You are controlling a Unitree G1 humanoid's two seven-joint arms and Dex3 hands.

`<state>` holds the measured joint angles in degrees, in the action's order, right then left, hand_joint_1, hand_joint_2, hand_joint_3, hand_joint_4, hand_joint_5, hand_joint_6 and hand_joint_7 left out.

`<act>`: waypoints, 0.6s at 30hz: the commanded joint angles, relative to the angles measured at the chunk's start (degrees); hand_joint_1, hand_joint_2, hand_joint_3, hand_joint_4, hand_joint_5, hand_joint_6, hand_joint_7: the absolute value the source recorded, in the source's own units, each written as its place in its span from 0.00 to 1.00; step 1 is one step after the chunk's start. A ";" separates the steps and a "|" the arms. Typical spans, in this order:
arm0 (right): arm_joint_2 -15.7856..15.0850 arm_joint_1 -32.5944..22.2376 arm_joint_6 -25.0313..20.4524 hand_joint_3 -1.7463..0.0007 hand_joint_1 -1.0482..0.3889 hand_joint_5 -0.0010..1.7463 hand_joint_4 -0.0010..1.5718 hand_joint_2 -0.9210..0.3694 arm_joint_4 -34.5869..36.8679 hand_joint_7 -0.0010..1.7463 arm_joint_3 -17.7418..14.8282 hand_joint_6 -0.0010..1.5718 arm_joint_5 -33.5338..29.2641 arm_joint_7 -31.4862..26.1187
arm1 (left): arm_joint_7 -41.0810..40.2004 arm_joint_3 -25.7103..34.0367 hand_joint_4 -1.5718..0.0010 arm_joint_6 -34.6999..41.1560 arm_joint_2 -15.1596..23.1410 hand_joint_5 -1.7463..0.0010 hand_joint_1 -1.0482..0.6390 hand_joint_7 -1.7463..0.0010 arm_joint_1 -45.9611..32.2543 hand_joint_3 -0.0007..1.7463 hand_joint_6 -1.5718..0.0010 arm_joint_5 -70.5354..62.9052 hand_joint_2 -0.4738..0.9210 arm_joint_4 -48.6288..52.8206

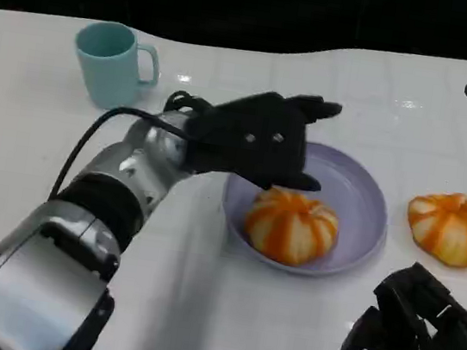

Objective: Grasp the bread from the table and place it into the plate.

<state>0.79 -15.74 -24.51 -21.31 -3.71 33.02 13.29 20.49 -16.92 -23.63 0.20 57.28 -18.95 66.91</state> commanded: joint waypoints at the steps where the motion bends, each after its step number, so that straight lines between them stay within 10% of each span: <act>1: -0.36 0.10 0.31 0.87 0.35 1.00 0.42 0.00 -0.54 0.91 -0.45 0.35 0.26 -0.21 | 2.88 2.33 0.92 -1.10 1.08 0.96 0.15 0.96 -2.12 0.19 0.87 3.21 1.00 -1.82; 8: -0.33 0.29 -0.50 0.87 0.35 1.00 0.42 0.00 -1.15 0.92 -0.33 0.36 0.28 -1.47 | 15.25 17.47 0.77 13.16 -0.38 0.54 0.24 0.92 -13.72 0.17 0.66 27.44 1.00 -18.12; 14: -0.37 0.35 -0.50 0.87 0.35 1.00 0.42 0.00 -1.11 0.91 -0.31 0.36 0.38 -1.49 | 14.42 19.78 0.74 24.26 -1.00 0.48 0.25 0.89 -19.55 0.18 0.61 33.89 1.00 -29.43; 18: -0.38 0.39 -0.66 0.87 0.35 1.00 0.42 0.00 -1.13 0.92 -0.36 0.35 0.45 -1.58 | 10.20 24.42 0.63 40.02 -2.62 0.27 0.26 0.51 -28.86 0.26 0.60 44.39 1.00 -45.46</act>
<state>0.81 -15.49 -24.89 -21.57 -3.72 33.06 12.09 33.76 5.09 9.05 -2.44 33.77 21.12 29.41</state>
